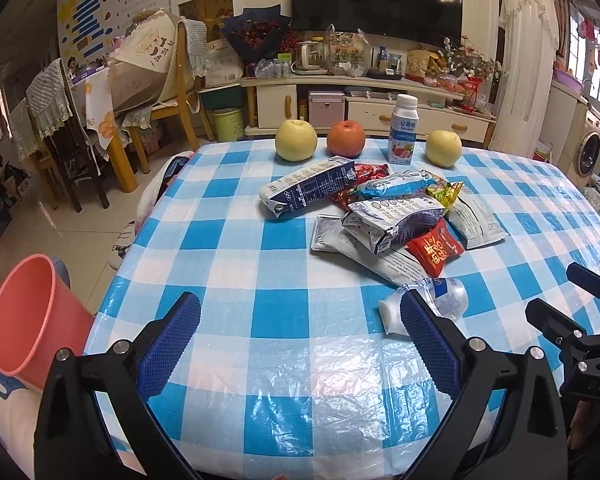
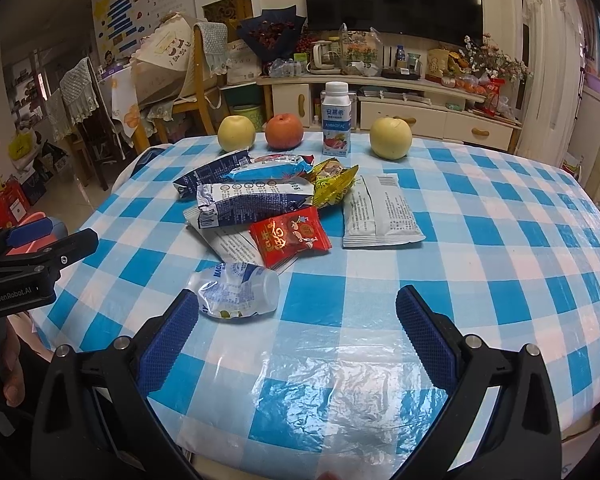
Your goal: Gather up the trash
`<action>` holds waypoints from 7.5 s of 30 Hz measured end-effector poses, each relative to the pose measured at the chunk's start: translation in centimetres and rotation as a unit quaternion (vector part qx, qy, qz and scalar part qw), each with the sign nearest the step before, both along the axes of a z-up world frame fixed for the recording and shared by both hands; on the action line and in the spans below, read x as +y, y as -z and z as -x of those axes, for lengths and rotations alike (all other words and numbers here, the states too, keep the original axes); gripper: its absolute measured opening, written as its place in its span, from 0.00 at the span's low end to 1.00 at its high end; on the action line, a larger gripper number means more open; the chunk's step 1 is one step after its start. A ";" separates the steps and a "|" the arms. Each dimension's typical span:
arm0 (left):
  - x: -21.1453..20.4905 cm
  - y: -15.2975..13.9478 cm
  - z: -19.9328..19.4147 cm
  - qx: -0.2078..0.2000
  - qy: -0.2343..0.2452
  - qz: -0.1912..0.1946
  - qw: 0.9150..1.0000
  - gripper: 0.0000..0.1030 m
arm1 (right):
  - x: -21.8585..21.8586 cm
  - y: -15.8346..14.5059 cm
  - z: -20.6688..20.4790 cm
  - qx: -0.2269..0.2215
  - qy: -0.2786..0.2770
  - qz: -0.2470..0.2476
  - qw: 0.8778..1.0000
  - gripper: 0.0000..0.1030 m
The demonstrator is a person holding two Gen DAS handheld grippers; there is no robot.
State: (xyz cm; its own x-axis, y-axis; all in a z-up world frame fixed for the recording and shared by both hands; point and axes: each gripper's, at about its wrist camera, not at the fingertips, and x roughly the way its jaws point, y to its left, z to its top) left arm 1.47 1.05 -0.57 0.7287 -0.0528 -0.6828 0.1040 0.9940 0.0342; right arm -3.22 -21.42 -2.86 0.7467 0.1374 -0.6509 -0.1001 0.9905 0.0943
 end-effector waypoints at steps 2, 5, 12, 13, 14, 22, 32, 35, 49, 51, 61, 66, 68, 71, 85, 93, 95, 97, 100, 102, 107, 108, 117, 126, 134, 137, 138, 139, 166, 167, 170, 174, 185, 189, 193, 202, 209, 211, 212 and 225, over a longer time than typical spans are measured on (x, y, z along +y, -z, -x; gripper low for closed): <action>0.0 0.0 0.0 0.001 -0.001 -0.001 1.000 0.96 | 0.0 0.0 0.0 0.000 -0.001 -0.001 1.000 0.97; 0.0 0.1 0.0 0.003 0.001 -0.003 1.000 0.96 | 0.1 -0.1 0.0 -0.001 0.000 0.000 1.000 0.97; -0.1 0.1 0.0 0.003 0.005 -0.005 1.000 0.96 | 0.1 -0.2 0.1 0.002 0.001 -0.005 1.000 0.97; -0.1 0.1 0.0 0.004 0.004 -0.005 1.000 0.96 | 0.1 -0.2 0.1 0.001 0.000 -0.006 1.000 0.97; -0.1 0.1 0.0 0.004 0.005 -0.005 1.000 0.96 | 0.1 -0.3 0.1 0.001 0.001 -0.006 1.000 0.97; -0.1 0.2 0.0 0.004 0.004 -0.005 1.000 0.96 | 0.1 -0.1 0.1 0.002 0.002 -0.007 1.000 0.97; 0.3 0.3 -0.1 0.010 0.012 0.009 1.000 0.96 | 0.1 0.0 0.0 0.004 0.000 -0.010 1.000 0.97; 0.8 0.3 -0.3 0.014 0.010 0.027 0.999 0.96 | 0.0 0.1 0.0 0.004 0.000 -0.014 1.000 0.97; 0.7 1.8 -1.1 0.046 -0.013 0.003 0.999 0.96 | 0.1 0.3 -0.1 0.007 -0.001 -0.015 1.000 0.97; 0.5 2.0 -1.1 0.048 -0.003 0.005 0.999 0.96 | 0.1 0.4 -0.1 0.009 -0.001 -0.017 1.000 0.97; 0.1 2.3 -1.4 0.049 0.010 -0.005 0.999 0.96 | 0.2 0.5 -0.5 0.013 -0.008 -0.010 1.000 0.97; 1.5 2.5 -2.5 0.041 0.007 0.025 0.999 0.96 | 1.1 1.1 -1.4 0.011 -0.021 0.001 1.000 0.97; 2.1 2.6 -3.1 0.037 -0.005 0.029 0.999 0.96 | 2.2 1.6 -2.1 0.010 -0.036 0.007 0.999 0.97; 3.2 3.4 -4.2 0.030 -0.030 0.017 0.999 0.96 | 4.4 2.9 -3.8 0.017 -0.057 0.040 0.997 0.97; 4.5 5.6 -7.0 0.033 -0.037 -0.009 0.999 0.96 | 8.5 8.1 -8.7 0.117 -0.045 0.007 0.992 0.97; 4.0 6.1 -7.3 0.036 -0.026 -0.023 0.999 0.96 | 9.3 8.3 -9.2 0.104 -0.018 0.005 0.994 0.95; 4.2 6.2 -7.3 0.041 -0.024 -0.012 0.999 0.96 | 9.2 8.3 -9.1 0.101 -0.023 0.006 0.995 0.93; 4.6 6.2 -7.2 0.038 -0.025 0.007 0.999 0.96 | 8.9 8.2 -9.1 0.100 -0.028 -0.003 0.995 0.92; 4.6 6.2 -7.1 0.029 -0.030 0.003 0.999 0.91 | 8.0 8.1 -9.0 0.099 -0.025 -0.015 0.995 0.92; 4.5 6.4 -7.3 0.035 -0.033 -0.003 0.999 0.65 | 7.4 7.8 -8.7 0.095 -0.022 -0.020 0.995 0.92; 4.4 7.1 -7.6 0.047 -0.039 -0.009 0.998 0.63 | 6.2 6.3 -8.0 0.067 -0.019 -0.009 0.998 0.92; 4.1 7.1 -7.7 0.047 -0.035 -0.010 0.998 0.64 | 6.0 6.1 -7.9 0.061 -0.017 -0.007 0.998 0.92; -0.3 6.2 -9.2 0.024 0.029 0.001 0.999 0.92 | 2.9 5.1 -7.7 0.038 -0.012 0.010 0.999 0.92; -7.1 5.9 -12.9 0.007 0.128 -0.005 0.992 0.93 | -1.7 5.2 -8.2 0.035 0.009 0.001 0.999 0.92; -9.4 5.4 -12.8 -0.008 0.180 0.010 0.984 0.94 | -3.8 5.6 -8.8 0.050 0.006 -0.039 0.998 0.92; -11.3 6.5 -14.6 0.015 0.189 0.005 0.982 0.94 | -3.8 5.2 -8.6 0.043 0.003 -0.034 0.998 0.92; -11.8 6.7 -14.9 0.017 0.194 0.004 0.981 0.94 | -3.9 5.3 -8.6 0.045 0.004 -0.035 0.998 0.92; -12.6 6.9 -15.3 0.021 0.203 0.000 0.979 0.94 | -4.1 5.4 -8.6 0.047 0.005 -0.037 0.998 0.92; -11.8 6.0 -14.7 0.019 0.180 0.028 0.983 0.57 | -4.8 5.9 -8.8 0.056 0.009 -0.047 0.997 0.92; -11.5 5.6 -14.5 0.013 0.179 0.028 0.983 0.57 | -4.8 5.9 -8.8 0.055 0.009 -0.046 0.997 0.92; -10.8 4.7 -13.7 -0.001 0.174 0.026 0.984 0.57 | -4.7 5.7 -8.8 0.051 0.008 -0.046 0.998 0.92; -9.7 3.6 -13.0 -0.008 0.166 0.033 0.986 0.57 | -4.4 5.2 -8.6 0.041 0.003 -0.042 0.998 0.92; -4.2 -0.2 -9.0 -0.045 0.113 0.040 0.992 0.57 | -2.5 2.0 -7.3 -0.008 -0.016 -0.022 1.000 0.92; -0.6 -1.0 -7.0 -0.044 0.083 0.045 0.995 0.57 | -0.9 0.0 -6.6 -0.033 -0.029 -0.001 0.999 0.92; 3.6 -2.6 -4.7 -0.052 0.048 0.041 0.997 0.57 | 0.8 -1.9 -6.3 -0.044 -0.043 -0.001 0.998 0.92; 11.6 -6.6 -0.8 -0.086 -0.030 0.025 0.996 0.57 | 7.2 -6.2 -5.8 -0.069 -0.099 -0.003 0.993 0.92; 18.4 -8.0 1.8 -0.093 -0.101 0.027 0.990 0.57 | 14.6 -9.1 -6.4 -0.082 -0.162 -0.001 0.983 0.92; 20.5 -8.1 2.6 -0.093 -0.125 0.023 0.988 0.57 | 16.9 -9.9 -6.5 -0.089 -0.183 0.001 0.979 0.92; 21.6 -8.1 2.9 -0.092 -0.136 0.021 0.986 0.57 | 18.4 -10.4 -6.5 -0.094 -0.197 0.002 0.976 0.92; 34.7 -8.0 6.0 -0.084 -0.242 0.016 0.966 0.57 | 37.5 -13.3 -8.0 -0.101 -0.350 -0.018 0.931 0.92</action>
State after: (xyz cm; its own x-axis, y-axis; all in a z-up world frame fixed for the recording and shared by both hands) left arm -4.56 35.76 7.40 0.7737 0.3031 -0.5563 -0.3784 0.9254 -0.0220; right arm 4.79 16.12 10.43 0.5724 0.6558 -0.4922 -0.7400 0.6718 0.0346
